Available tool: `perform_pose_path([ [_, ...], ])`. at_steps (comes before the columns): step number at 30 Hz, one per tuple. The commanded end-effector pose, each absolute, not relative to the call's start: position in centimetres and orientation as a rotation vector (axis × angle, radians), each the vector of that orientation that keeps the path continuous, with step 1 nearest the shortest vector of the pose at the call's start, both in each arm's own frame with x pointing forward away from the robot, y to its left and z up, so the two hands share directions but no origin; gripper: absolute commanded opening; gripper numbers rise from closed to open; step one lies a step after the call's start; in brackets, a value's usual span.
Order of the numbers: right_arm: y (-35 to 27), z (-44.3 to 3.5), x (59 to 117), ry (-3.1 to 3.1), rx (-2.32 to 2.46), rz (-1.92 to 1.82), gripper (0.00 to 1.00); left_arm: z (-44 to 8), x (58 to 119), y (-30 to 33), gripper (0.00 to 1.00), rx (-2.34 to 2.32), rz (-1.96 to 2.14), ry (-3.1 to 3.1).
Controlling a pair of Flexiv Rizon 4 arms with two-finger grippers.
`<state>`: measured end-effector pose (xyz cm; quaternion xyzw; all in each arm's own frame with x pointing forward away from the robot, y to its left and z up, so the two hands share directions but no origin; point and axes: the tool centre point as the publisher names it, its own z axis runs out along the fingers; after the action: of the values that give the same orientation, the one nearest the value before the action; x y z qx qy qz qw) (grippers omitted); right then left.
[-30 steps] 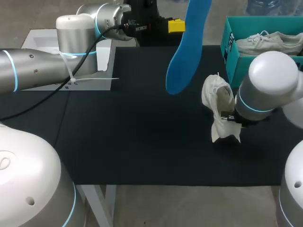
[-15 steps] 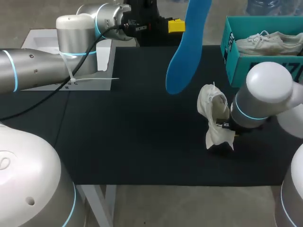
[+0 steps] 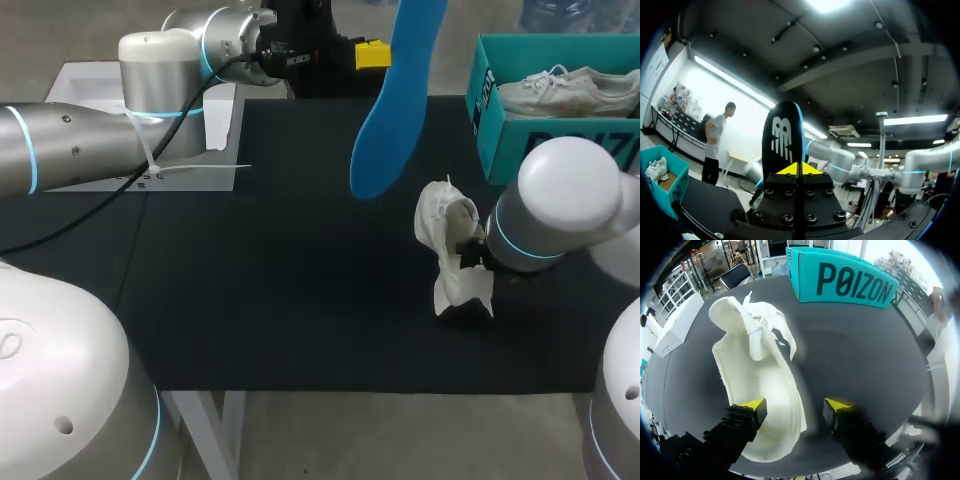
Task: Take the shoe out of the shoebox, open the shoe tongue, remove and reinsert the insole, then place the shoe into the shoebox
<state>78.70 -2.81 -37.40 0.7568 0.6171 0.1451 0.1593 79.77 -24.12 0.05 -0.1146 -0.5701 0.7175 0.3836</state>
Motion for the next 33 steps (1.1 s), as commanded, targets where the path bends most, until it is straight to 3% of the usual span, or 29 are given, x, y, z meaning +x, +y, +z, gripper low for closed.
perform_pose_path([
  [1,-2.9,-34.7,77.5,1.724,2.130,0.436,1.00,0.1,79.7,-24.1,0.00,-0.291,1.830,-1.454],
  [25,-3.3,-33.0,77.6,1.653,2.158,0.438,1.00,0.1,79.7,-24.1,0.00,-0.291,1.830,-1.454],
  [33,-9.0,-33.0,80.2,1.686,2.784,0.924,1.00,0.1,79.7,-24.1,0.00,-0.291,1.830,-1.454],
])
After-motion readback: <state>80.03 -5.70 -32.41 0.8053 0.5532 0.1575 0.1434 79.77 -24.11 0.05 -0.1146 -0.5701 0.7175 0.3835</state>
